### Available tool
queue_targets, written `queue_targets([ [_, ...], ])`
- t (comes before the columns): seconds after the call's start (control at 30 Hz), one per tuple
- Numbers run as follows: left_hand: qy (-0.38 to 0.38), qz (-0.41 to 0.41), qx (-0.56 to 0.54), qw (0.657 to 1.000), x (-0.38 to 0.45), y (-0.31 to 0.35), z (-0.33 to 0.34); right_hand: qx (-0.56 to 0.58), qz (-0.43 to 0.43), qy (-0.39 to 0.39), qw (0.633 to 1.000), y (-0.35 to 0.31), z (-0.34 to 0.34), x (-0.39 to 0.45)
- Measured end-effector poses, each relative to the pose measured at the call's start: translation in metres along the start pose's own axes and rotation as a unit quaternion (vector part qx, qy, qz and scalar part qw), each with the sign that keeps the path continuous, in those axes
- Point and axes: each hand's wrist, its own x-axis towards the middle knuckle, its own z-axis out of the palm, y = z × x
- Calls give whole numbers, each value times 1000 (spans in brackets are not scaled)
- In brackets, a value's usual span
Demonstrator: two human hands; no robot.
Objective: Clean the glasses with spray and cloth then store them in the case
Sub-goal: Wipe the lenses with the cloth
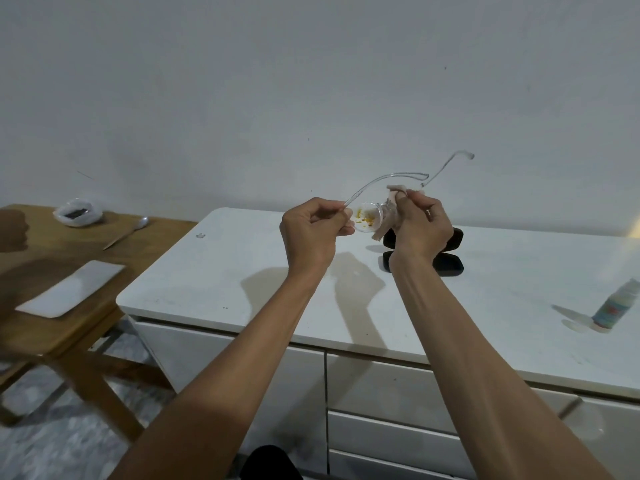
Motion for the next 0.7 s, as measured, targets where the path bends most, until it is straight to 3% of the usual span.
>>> queue_targets([
  [0.3, -4, -8, 28, 1000, 2, -7, -10, -172, 13, -146, 974, 9, -32, 3],
  [0.5, 2, -45, 13, 999, 7, -14, -27, -257, 23, -268, 928, -1, -48, 4],
  [0.7, -5, -79, -2, 997, 6, -19, -35, -278, -6, -268, 922, -8, -55, 7],
])
